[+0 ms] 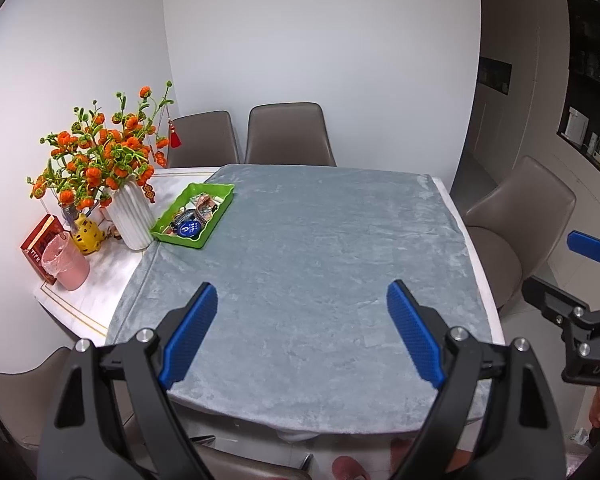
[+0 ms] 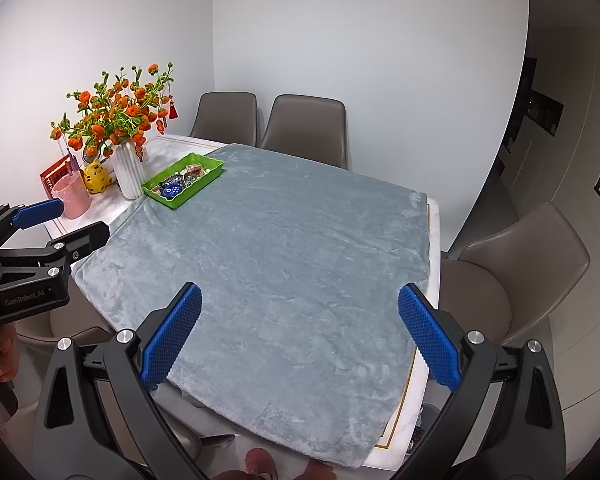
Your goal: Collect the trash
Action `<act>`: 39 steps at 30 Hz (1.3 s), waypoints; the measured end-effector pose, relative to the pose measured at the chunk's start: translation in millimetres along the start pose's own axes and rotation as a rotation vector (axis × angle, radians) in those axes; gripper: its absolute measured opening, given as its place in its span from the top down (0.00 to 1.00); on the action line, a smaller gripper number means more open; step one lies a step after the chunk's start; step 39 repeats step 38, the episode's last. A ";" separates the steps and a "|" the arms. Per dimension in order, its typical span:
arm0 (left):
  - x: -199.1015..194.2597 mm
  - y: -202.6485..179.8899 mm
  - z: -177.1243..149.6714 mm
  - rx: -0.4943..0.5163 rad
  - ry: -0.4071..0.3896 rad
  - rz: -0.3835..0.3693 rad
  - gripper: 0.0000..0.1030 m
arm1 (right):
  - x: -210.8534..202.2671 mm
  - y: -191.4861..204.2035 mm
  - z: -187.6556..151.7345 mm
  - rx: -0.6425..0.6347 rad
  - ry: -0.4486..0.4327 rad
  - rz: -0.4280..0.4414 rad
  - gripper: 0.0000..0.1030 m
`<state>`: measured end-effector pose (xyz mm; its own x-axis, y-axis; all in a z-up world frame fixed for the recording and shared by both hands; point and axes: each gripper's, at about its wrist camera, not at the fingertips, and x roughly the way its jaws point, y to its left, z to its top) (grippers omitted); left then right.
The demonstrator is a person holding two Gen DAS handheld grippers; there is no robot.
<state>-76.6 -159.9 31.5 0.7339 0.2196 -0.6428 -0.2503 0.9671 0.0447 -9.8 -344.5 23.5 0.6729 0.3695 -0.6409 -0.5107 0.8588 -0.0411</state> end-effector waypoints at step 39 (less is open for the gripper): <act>-2.1 -4.2 4.8 0.004 -0.020 -0.011 0.16 | 6.7 3.2 1.6 0.006 0.004 0.007 0.07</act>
